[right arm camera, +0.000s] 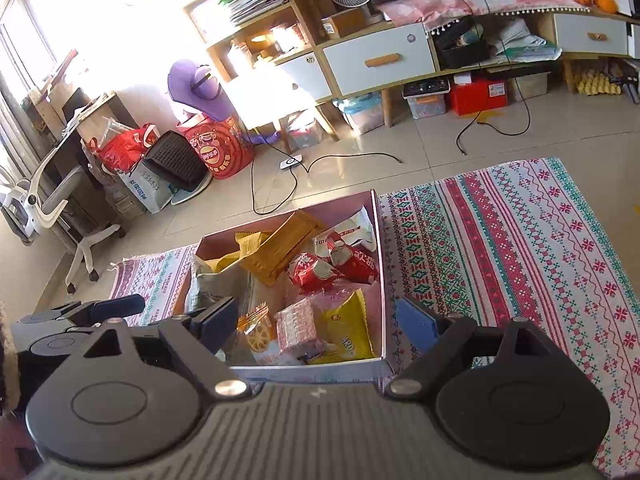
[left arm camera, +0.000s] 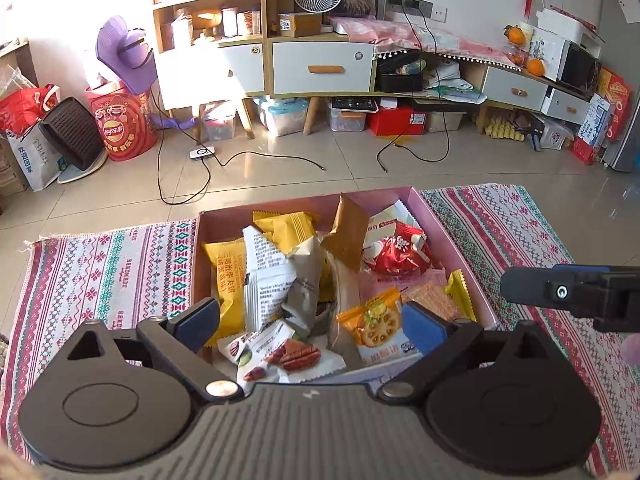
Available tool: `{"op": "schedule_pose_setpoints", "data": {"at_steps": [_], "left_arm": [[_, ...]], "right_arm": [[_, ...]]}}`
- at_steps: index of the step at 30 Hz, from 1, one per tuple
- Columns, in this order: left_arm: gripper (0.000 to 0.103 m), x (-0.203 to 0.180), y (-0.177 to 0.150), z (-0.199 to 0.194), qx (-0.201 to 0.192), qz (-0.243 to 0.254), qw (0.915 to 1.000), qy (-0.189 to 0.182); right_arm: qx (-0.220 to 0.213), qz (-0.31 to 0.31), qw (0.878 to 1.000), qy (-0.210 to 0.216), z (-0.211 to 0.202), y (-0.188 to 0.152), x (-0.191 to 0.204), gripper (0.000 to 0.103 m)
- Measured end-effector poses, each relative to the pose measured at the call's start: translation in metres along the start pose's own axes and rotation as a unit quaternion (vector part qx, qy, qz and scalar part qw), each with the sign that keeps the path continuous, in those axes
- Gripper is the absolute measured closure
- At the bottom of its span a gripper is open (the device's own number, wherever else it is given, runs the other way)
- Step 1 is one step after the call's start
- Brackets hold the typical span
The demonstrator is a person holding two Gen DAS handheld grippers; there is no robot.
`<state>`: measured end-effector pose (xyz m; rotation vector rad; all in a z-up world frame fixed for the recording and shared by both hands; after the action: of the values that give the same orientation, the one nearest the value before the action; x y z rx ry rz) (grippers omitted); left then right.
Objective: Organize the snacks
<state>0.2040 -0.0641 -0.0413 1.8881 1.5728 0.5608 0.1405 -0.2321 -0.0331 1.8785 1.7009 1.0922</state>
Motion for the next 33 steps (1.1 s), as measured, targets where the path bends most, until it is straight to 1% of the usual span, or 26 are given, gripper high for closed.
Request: {"op": "schedule_pose_setpoints", "data": {"at_steps": [2,5,10,15,18,20,22,24,26,30,33], "left_arm": [[0.001,0.002,-0.007,-0.008,0.000,0.001,1.0000,0.003],[0.000,0.005,-0.018,-0.023,-0.003,-0.004,0.9999,0.015],[0.000,0.013,-0.041,-0.046,-0.005,-0.035,0.9990,0.028],[0.000,0.020,-0.062,-0.063,-0.002,-0.057,0.9977,0.037],[0.000,0.025,-0.074,-0.067,0.006,-0.066,0.9971,0.039],[0.000,0.027,-0.082,-0.067,0.013,-0.069,0.9967,0.040],[0.000,0.030,-0.087,-0.066,0.016,-0.071,0.9961,0.049],[0.000,0.032,-0.091,-0.068,0.014,-0.069,0.9956,0.062],[0.000,0.034,-0.092,-0.069,0.011,-0.067,0.9952,0.071],[0.000,0.042,-0.095,-0.069,0.009,-0.083,0.9934,0.078],[0.000,0.043,-0.098,-0.067,0.012,-0.080,0.9928,0.088]], "right_arm": [[-0.001,-0.012,1.000,-0.006,-0.006,-0.003,0.004,0.013],[0.000,-0.029,0.999,-0.019,-0.015,-0.010,0.009,0.011],[0.012,-0.069,0.995,-0.065,-0.023,-0.022,0.020,0.009],[0.026,-0.098,0.992,-0.073,-0.030,-0.042,0.034,0.003],[0.033,-0.116,0.988,-0.093,-0.031,-0.056,0.037,0.003],[0.031,-0.119,0.988,-0.098,-0.031,-0.063,0.038,0.002],[0.035,-0.124,0.987,-0.100,-0.029,-0.069,0.039,0.001],[0.047,-0.143,0.983,-0.109,-0.025,-0.075,0.042,0.001],[0.047,-0.152,0.980,-0.116,-0.024,-0.078,0.045,0.001],[0.046,-0.141,0.982,-0.116,-0.022,-0.081,0.046,0.000],[0.048,-0.139,0.982,-0.122,-0.019,-0.083,0.045,0.000]]}}
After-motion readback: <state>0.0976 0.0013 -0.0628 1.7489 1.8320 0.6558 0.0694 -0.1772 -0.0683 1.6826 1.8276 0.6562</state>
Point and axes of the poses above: each gripper's, at about its wrist camera, not at the fingertips, and z roughly the way its jaws point, x to its left, y to its top, the point moved 8 cm from there along z, roughly the way its jaws point, and after that the axes turned 5 degrees about -z, right-handed, at the moved point
